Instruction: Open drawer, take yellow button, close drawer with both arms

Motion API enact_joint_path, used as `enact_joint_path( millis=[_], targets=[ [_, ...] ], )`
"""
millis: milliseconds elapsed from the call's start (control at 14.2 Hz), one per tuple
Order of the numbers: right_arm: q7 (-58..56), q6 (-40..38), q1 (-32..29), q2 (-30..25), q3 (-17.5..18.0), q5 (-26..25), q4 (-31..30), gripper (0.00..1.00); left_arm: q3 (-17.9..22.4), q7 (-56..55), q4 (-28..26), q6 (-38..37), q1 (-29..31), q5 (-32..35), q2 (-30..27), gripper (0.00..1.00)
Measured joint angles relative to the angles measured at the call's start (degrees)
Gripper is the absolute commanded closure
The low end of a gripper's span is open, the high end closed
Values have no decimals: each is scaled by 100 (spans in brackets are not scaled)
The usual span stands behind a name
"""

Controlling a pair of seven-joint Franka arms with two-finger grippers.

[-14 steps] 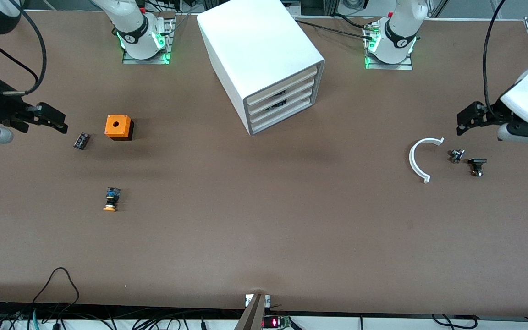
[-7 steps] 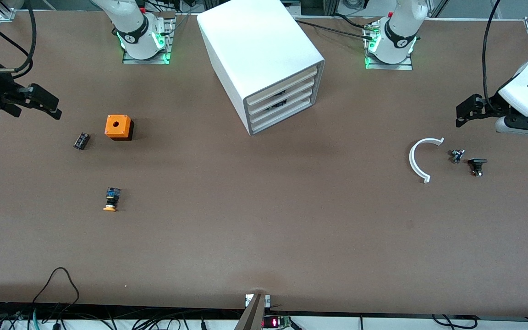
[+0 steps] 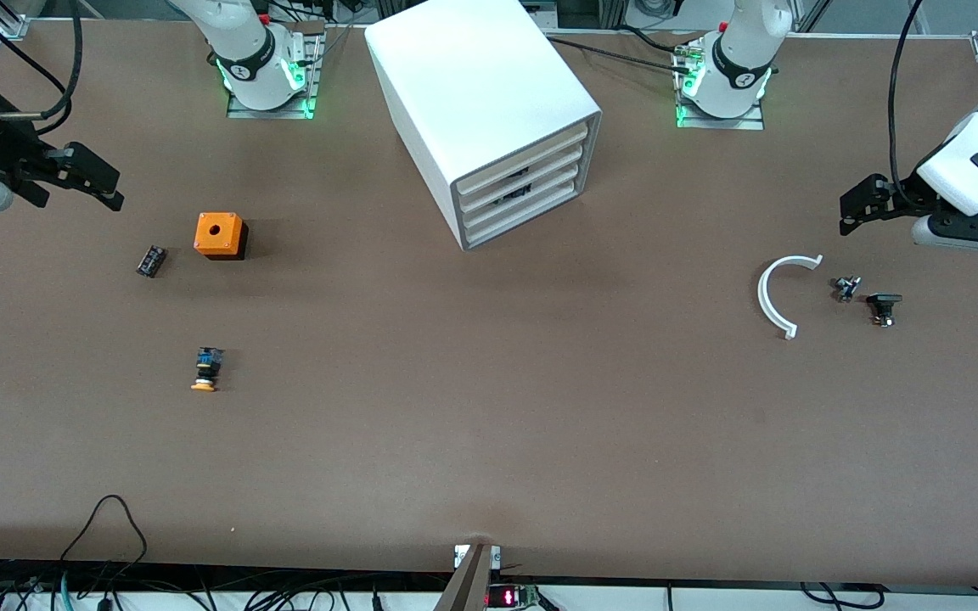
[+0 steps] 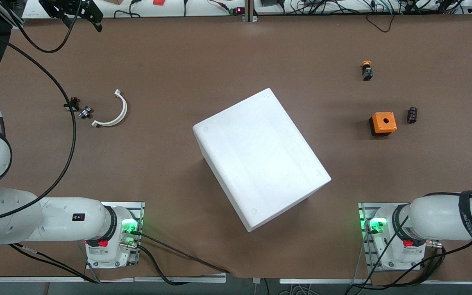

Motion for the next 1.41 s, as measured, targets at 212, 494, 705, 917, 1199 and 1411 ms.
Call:
enact_joint_path(
  millis=[212, 494, 705, 917, 1199, 1411],
  targets=[
    [0, 173, 0, -268, -4, 0, -345, 1, -45, -21, 1, -75, -8, 0, -1, 1],
    [-80, 185, 0, -331, -3, 0, -388, 1, -49, -30, 18, -122, -9, 0, -3, 1],
    [-143, 190, 0, -334, -4, 0, -388, 1, -49, -31, 19, -129, -9, 0, -3, 1],
    [-154, 199, 0, -334, -4, 0, -388, 1, -48, -35, 19, -149, -9, 0, -3, 1],
    [-158, 223, -3, -339, -13, 0, -387, 1, -47, -37, 19, -172, -9, 0, -4, 1],
    [-158, 226, -3, -345, -21, 0, -385, 1, -46, -38, 19, -177, -9, 0, -4, 1]
  ],
)
